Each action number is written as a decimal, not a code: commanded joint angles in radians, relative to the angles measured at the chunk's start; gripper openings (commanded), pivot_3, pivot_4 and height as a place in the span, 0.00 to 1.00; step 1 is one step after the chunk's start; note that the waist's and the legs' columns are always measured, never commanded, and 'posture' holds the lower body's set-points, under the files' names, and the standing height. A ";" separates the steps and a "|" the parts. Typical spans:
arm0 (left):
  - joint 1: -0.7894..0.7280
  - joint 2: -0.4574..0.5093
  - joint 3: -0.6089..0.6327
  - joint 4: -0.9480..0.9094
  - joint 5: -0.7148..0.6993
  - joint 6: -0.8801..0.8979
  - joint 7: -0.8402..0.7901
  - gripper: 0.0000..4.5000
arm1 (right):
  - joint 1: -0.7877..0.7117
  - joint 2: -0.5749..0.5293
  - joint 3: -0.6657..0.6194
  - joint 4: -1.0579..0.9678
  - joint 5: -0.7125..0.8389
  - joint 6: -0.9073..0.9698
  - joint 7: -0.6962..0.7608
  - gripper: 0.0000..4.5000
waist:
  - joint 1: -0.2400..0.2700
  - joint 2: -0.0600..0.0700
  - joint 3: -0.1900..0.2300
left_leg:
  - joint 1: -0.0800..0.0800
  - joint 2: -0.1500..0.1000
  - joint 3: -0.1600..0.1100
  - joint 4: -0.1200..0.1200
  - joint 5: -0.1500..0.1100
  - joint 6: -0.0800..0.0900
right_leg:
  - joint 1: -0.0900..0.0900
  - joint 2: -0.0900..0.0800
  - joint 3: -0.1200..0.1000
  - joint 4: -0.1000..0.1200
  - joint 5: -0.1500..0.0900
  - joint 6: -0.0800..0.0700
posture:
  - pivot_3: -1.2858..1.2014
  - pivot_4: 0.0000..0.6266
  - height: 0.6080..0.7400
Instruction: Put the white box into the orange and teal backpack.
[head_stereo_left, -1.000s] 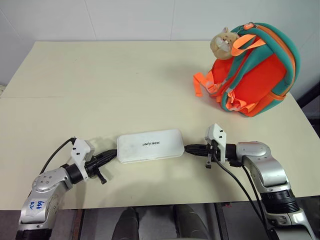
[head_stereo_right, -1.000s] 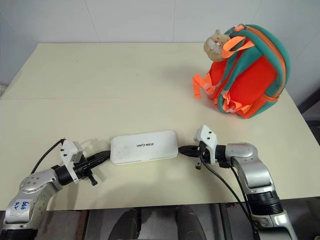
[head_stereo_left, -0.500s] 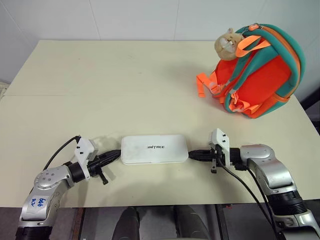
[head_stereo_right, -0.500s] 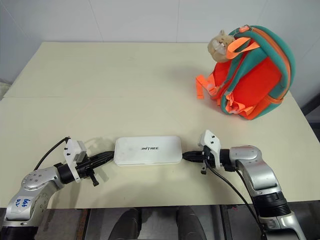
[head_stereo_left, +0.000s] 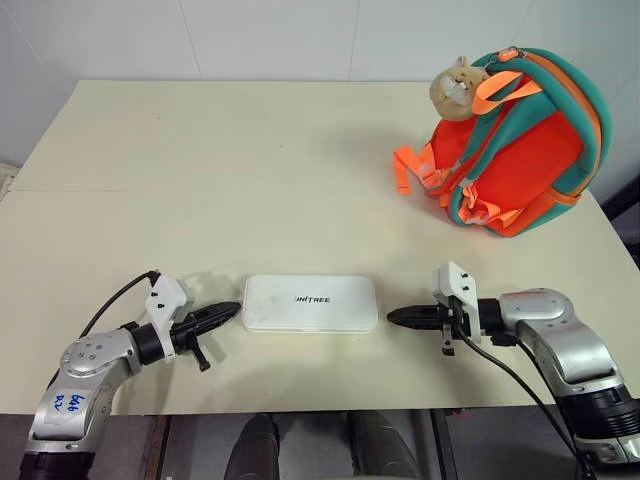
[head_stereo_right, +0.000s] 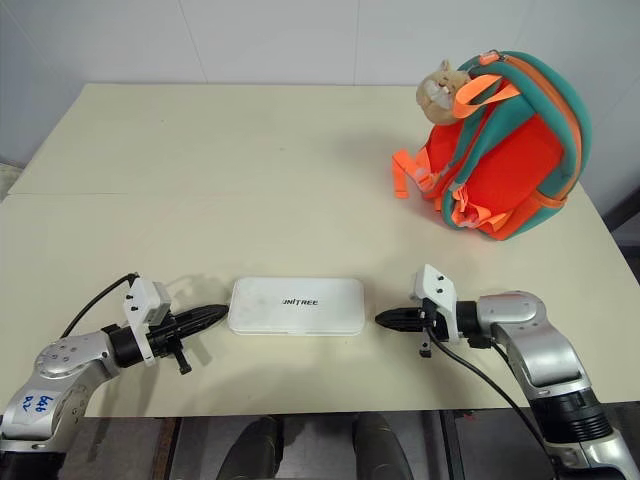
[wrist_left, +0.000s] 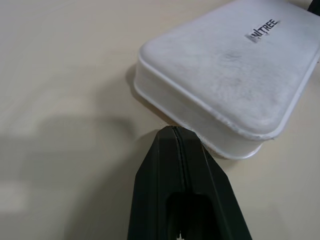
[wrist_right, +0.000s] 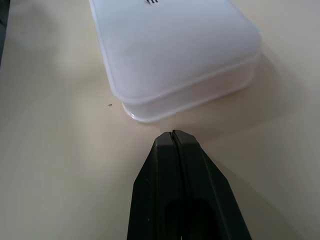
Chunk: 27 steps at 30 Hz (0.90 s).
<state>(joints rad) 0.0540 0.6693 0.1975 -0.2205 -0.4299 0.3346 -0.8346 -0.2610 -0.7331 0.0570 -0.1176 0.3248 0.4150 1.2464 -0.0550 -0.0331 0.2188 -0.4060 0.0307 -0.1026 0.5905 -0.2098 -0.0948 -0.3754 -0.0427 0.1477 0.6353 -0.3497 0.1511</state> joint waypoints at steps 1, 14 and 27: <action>-0.002 0.054 0.058 0.004 -0.017 0.033 -0.018 0.00 | -0.003 -0.069 -0.073 0.043 0.034 -0.029 0.048 0.01 | 0.000 0.000 0.000 | 0.000 0.000 0.000 0.000 0.000 0.000 | 0.000 0.000 0.000 0.000 0.000 0.000 | 0.52 0.24 1.00; -0.298 0.246 0.132 0.230 -0.305 0.535 -0.176 0.85 | -0.058 -0.210 -0.216 -0.112 0.404 0.417 0.072 0.93 | 0.000 0.001 0.001 | 0.000 0.000 0.000 0.000 -0.001 0.001 | 0.000 0.000 0.000 0.000 -0.001 0.000 | 0.52 0.24 1.00; -0.436 0.326 -0.064 0.337 -0.325 0.841 -0.302 1.00 | -0.320 -0.059 -0.272 -0.201 0.706 1.021 -0.437 1.00 | -0.003 0.001 0.001 | -0.001 0.001 0.000 -0.004 -0.001 0.001 | -0.004 0.000 0.000 0.000 -0.002 -0.002 | 0.52 0.24 1.00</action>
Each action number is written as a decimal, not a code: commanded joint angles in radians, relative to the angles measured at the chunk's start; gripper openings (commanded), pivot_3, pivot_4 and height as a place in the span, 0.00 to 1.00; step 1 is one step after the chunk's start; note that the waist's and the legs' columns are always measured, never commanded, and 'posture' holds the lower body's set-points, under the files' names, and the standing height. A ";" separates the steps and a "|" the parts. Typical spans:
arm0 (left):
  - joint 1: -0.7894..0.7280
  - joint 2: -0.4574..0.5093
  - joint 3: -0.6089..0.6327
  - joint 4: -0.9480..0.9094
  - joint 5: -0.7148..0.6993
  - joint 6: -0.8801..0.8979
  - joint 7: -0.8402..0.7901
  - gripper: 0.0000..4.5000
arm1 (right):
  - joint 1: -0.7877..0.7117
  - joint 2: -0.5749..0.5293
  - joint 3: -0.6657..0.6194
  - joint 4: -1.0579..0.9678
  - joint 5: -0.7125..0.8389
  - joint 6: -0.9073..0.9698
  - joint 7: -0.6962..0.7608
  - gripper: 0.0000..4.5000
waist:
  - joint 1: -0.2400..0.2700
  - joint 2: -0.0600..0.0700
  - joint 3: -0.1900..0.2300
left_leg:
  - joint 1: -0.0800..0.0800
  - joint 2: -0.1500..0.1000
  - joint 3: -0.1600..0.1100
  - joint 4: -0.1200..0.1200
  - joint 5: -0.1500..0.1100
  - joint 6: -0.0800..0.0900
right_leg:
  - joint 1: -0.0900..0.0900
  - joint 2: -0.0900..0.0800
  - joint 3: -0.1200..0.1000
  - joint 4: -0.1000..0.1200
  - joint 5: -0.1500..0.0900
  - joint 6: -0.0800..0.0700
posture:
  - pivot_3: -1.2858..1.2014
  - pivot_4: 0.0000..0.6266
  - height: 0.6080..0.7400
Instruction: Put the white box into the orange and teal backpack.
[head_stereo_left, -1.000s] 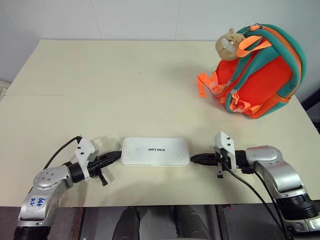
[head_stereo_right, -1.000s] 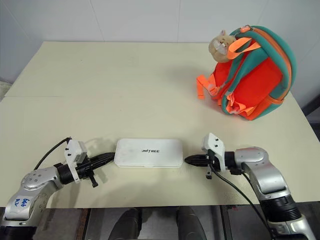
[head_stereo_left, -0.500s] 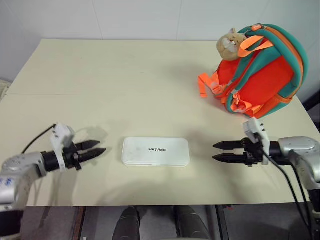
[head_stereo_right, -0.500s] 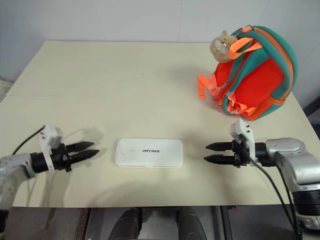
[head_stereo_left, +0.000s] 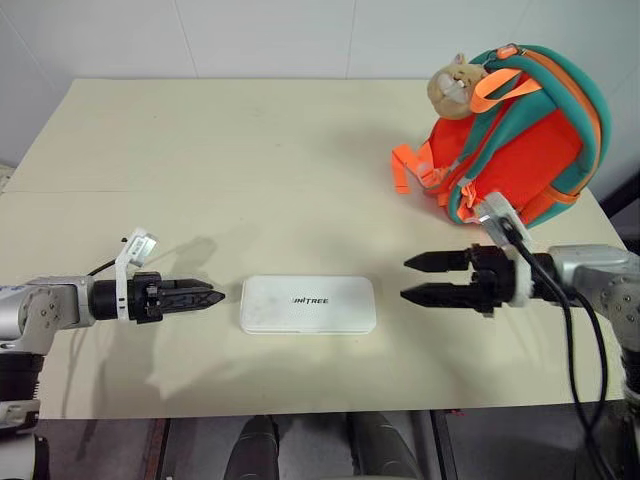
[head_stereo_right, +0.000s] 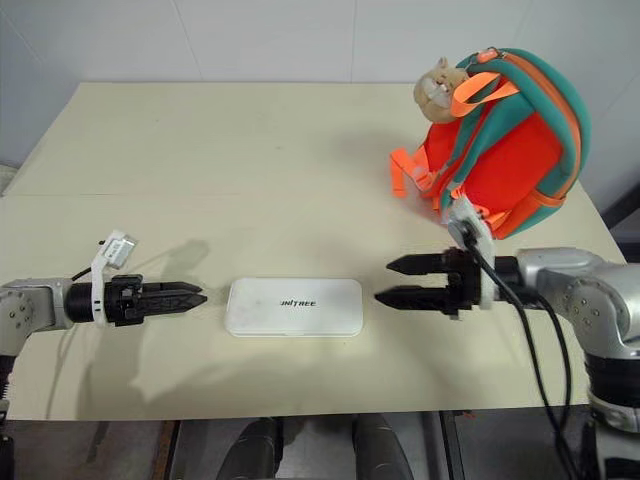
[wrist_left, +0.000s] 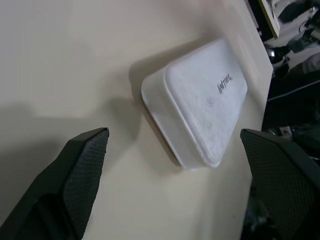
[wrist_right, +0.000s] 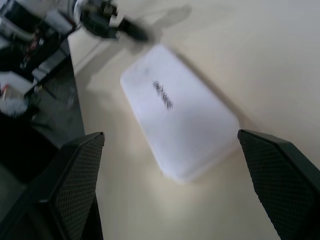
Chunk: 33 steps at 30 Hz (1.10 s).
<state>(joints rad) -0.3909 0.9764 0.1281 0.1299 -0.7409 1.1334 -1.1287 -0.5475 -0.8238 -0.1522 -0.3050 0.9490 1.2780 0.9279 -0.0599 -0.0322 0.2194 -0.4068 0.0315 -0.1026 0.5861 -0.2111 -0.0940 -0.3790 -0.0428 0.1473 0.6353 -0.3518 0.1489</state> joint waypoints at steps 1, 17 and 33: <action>0.020 0.015 0.014 -0.027 -0.028 0.068 0.001 1.00 | -0.043 0.047 -0.074 -0.010 0.103 0.209 -0.148 1.00 | 0.003 0.000 0.000 | 0.000 0.000 0.000 0.000 0.000 0.000 | 0.000 0.000 0.000 0.000 0.000 -0.001 | 0.52 0.24 1.00; 0.175 -0.051 0.092 -0.175 -0.099 0.216 0.140 1.00 | 0.015 0.046 0.040 -0.006 0.297 0.336 -0.377 1.00 | 0.004 0.000 -0.001 | -0.013 -0.001 0.000 0.006 0.000 0.000 | -0.014 -0.001 0.000 0.009 -0.003 0.000 | 0.52 0.24 1.00; -0.062 -0.126 -0.052 0.003 -0.054 0.199 0.120 1.00 | -0.030 0.074 0.121 0.062 0.142 0.255 -0.323 1.00 | 0.005 0.000 -0.001 | -0.014 -0.001 0.000 0.008 0.003 0.001 | -0.014 0.000 0.000 0.009 0.002 0.002 | 0.52 0.24 1.00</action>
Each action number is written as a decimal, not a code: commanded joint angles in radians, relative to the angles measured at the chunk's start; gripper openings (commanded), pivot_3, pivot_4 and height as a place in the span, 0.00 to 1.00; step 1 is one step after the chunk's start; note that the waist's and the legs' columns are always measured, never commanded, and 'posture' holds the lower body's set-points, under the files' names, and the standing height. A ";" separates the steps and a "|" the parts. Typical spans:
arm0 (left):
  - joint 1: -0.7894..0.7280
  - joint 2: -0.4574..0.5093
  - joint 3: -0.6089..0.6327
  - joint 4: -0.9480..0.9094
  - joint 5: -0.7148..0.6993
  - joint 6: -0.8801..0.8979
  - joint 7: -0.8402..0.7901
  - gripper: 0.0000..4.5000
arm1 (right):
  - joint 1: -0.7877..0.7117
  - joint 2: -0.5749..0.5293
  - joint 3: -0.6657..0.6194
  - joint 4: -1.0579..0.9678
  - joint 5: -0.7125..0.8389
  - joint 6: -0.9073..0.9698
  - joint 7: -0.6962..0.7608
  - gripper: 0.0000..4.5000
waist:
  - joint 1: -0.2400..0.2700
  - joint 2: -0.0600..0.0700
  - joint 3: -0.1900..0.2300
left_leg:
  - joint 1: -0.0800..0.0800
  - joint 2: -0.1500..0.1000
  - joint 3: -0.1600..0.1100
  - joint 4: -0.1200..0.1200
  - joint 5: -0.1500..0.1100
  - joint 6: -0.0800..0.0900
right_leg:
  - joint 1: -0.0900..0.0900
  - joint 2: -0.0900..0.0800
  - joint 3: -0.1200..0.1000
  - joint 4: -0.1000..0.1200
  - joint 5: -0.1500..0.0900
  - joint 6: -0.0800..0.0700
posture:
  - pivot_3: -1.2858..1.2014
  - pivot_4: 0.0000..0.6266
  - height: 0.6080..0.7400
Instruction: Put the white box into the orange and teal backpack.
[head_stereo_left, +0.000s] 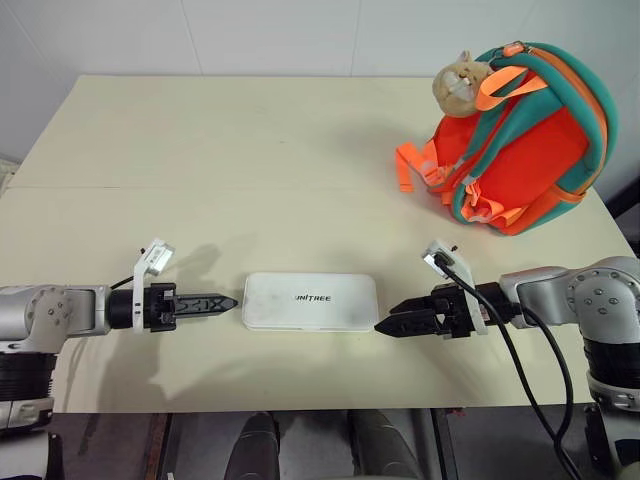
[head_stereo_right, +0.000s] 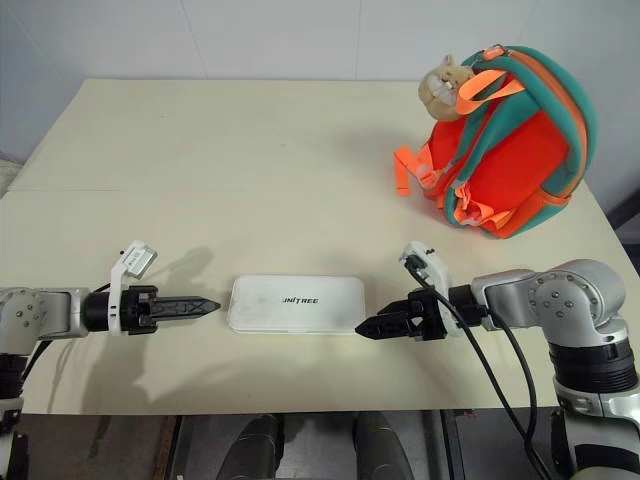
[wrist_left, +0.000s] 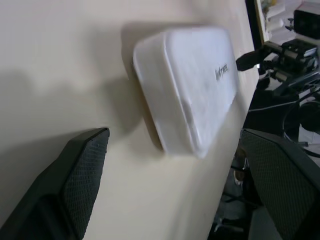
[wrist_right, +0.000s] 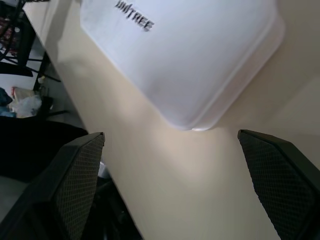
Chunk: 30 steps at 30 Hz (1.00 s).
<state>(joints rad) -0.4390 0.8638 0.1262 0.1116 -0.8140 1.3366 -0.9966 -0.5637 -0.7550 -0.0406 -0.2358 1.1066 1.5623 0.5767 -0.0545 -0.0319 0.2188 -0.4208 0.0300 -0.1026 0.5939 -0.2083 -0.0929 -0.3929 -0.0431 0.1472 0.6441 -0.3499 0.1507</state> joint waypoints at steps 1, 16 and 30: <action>-0.022 -0.019 -0.066 0.026 0.022 -0.003 -0.017 1.00 | -0.014 0.007 0.013 -0.007 -0.021 -0.034 0.034 1.00 | 0.000 0.000 0.000 | 0.000 0.000 0.000 0.000 0.000 0.000 | 0.000 0.000 0.000 0.000 0.000 0.000 | 0.52 0.24 1.00; -0.113 -0.056 -0.120 0.089 -0.008 0.102 -0.063 1.00 | -0.020 0.063 0.033 -0.017 -0.067 -0.072 0.062 1.00 | 0.000 0.000 0.000 | 0.000 0.000 0.000 0.000 0.000 0.000 | 0.000 0.000 0.000 0.000 0.000 0.000 | 0.52 0.24 1.00; -0.155 -0.143 -0.147 0.142 0.006 0.112 -0.072 1.00 | 0.010 0.065 0.036 -0.059 -0.091 -0.095 0.080 1.00 | 0.002 0.000 0.000 | 0.000 0.000 -0.001 0.001 0.000 0.000 | 0.000 0.000 0.000 0.001 0.000 0.000 | 0.52 0.24 1.00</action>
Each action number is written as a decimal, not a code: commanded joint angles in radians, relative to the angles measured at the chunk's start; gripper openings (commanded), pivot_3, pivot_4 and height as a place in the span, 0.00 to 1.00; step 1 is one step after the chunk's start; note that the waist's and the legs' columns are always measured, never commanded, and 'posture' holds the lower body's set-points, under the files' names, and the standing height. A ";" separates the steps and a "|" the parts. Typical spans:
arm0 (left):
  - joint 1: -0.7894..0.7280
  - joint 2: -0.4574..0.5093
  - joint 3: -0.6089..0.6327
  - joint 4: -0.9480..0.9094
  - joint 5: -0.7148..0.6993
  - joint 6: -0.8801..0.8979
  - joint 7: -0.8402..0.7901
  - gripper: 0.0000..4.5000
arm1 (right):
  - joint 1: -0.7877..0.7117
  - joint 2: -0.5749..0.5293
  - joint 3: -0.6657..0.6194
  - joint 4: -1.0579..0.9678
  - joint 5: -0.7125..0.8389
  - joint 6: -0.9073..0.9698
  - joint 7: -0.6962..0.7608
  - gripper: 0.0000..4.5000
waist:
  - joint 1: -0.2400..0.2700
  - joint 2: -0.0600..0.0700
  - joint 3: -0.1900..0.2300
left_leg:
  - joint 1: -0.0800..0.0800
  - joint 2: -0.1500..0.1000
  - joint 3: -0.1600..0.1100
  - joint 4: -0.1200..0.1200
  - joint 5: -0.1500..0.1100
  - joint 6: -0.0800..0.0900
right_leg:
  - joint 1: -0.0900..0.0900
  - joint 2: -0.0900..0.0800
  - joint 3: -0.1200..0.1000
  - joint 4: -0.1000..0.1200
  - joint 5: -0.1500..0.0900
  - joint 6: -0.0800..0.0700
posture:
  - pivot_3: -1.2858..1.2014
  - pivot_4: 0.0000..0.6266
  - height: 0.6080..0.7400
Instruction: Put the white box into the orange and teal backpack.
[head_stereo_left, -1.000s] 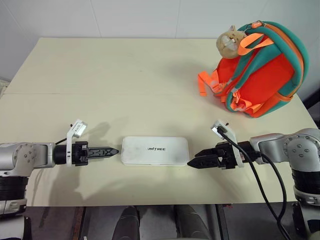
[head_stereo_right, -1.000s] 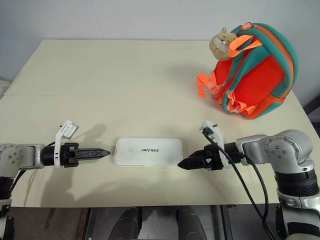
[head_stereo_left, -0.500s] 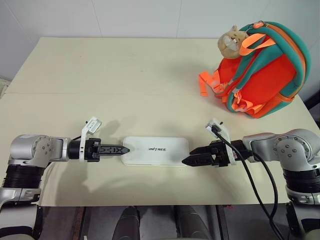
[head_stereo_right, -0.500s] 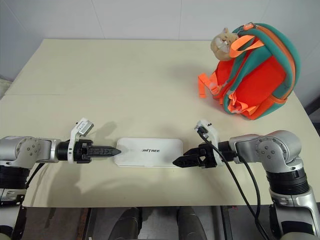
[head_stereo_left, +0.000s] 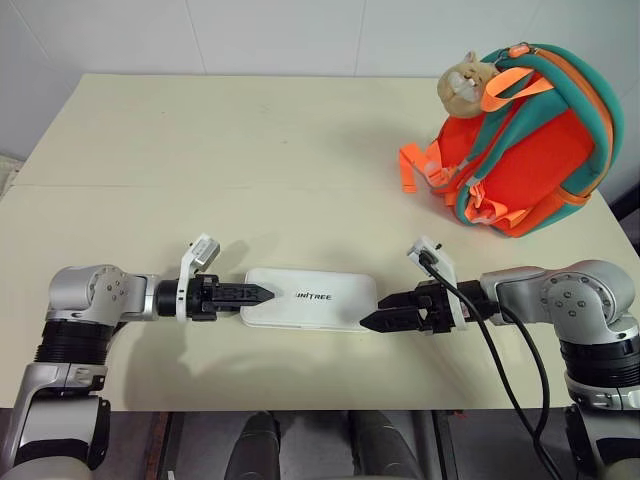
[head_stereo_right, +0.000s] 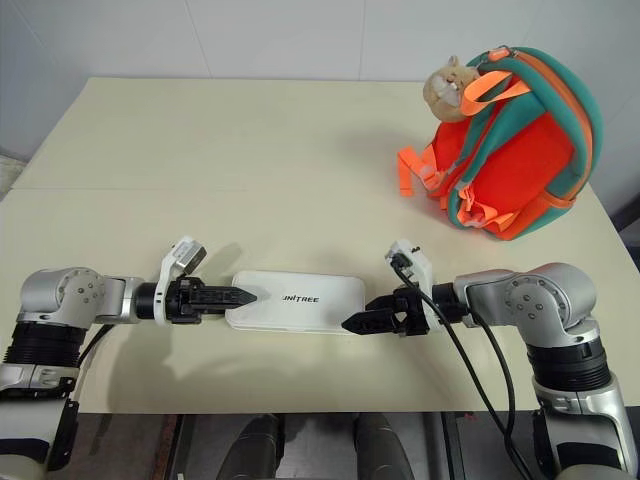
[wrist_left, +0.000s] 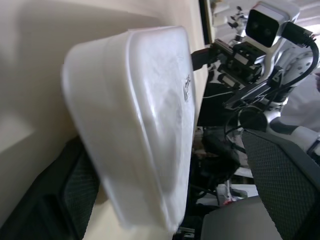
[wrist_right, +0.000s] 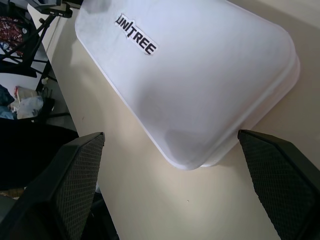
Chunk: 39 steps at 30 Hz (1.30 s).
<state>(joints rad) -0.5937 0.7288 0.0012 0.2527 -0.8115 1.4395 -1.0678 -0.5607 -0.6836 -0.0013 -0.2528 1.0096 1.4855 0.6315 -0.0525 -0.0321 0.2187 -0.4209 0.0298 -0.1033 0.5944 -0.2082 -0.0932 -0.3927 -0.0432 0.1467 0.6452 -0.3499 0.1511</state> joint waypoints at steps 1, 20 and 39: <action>0.000 -0.008 -0.023 0.001 0.004 0.009 -0.003 1.00 | 0.009 -0.009 -0.001 -0.045 0.002 -0.023 0.028 1.00 | 0.000 0.000 0.000 | 0.000 0.000 0.000 0.000 0.000 0.000 | 0.000 0.000 0.000 0.000 0.000 0.000 | 0.52 0.24 1.00; -0.003 -0.020 -0.026 0.002 -0.019 0.054 -0.022 0.61 | 0.073 -0.044 0.065 -0.088 -0.106 -0.242 0.177 1.00 | -0.002 0.000 0.000 | 0.000 0.000 0.000 0.000 0.000 0.000 | 0.000 0.000 0.000 0.000 0.000 0.000 | 0.52 0.24 1.00; 0.112 -0.004 0.193 -0.156 -0.067 -0.110 -0.020 0.29 | 0.191 -0.188 -0.285 -0.061 -0.304 -0.493 0.028 1.00 | 0.000 0.000 0.000 | 0.000 0.000 0.000 0.000 0.000 -0.001 | 0.000 0.000 0.000 0.000 0.000 0.000 | 0.52 0.24 1.00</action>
<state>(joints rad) -0.4934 0.7104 0.1643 0.1341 -0.8574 1.3640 -1.0673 -0.3647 -0.8780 -0.2241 -0.3117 0.7391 1.0409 0.7036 -0.0520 -0.0323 0.2187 -0.4212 0.0299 -0.1037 0.5946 -0.2078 -0.0939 -0.3928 -0.0432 0.1465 0.6453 -0.3498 0.1512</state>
